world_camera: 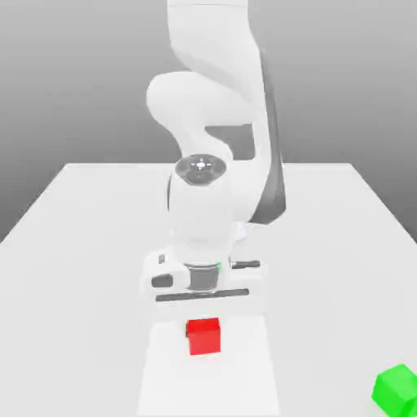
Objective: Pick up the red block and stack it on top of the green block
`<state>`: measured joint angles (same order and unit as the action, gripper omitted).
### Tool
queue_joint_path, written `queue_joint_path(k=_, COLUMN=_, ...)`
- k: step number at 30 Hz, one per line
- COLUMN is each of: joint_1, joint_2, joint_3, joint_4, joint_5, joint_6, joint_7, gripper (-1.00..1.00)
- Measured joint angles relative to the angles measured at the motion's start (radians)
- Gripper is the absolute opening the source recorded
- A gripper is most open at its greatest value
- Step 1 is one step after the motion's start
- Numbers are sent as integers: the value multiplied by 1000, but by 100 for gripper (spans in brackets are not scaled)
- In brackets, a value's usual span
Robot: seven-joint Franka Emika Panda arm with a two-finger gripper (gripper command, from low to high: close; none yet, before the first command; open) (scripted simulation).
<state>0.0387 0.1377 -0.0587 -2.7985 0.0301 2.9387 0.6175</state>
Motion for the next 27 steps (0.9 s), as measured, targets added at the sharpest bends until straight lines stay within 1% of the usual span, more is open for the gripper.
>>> queue_joint_path(k=4, joint_1=-8, joint_2=-131, joint_3=-1, joint_4=-20, joint_5=-31, joint_6=-113, joint_7=24, gripper=-100)
queue_joint_path(k=5, joint_1=-23, joint_2=-137, joint_3=12, joint_4=-3, joint_5=-46, joint_6=-136, joint_7=27, gripper=-100)
queue_joint_path(k=7, joint_1=-60, joint_2=-121, joint_3=59, joint_4=53, joint_5=-79, joint_6=-175, joint_7=27, gripper=-100)
queue_joint_path(k=9, joint_1=18, joint_2=-89, joint_3=111, joint_4=122, joint_5=-112, joint_6=-213, joint_7=24, gripper=-100)
queue_joint_path(k=12, joint_1=78, joint_2=-34, joint_3=151, joint_4=230, joint_5=-139, joint_6=-268, joint_7=1, gripper=-100)
queue_joint_path(k=20, joint_1=205, joint_2=121, joint_3=293, joint_4=520, joint_5=-151, joint_6=-413, joint_7=-106, gripper=-100)
queue_joint_path(k=22, joint_1=226, joint_2=177, joint_3=303, joint_4=558, joint_5=-166, joint_6=-397, joint_7=-110, gripper=-100)
queue_joint_path(k=24, joint_1=246, joint_2=246, joint_3=288, joint_4=570, joint_5=-194, joint_6=-343, joint_7=-94, gripper=-100)
queue_joint_path(k=25, joint_1=255, joint_2=275, joint_3=277, joint_4=574, joint_5=-205, joint_6=-317, joint_7=-87, gripper=100)
queue_joint_path(k=27, joint_1=255, joint_2=275, joint_3=277, joint_4=574, joint_5=-205, joint_6=-317, joint_7=-87, gripper=100)
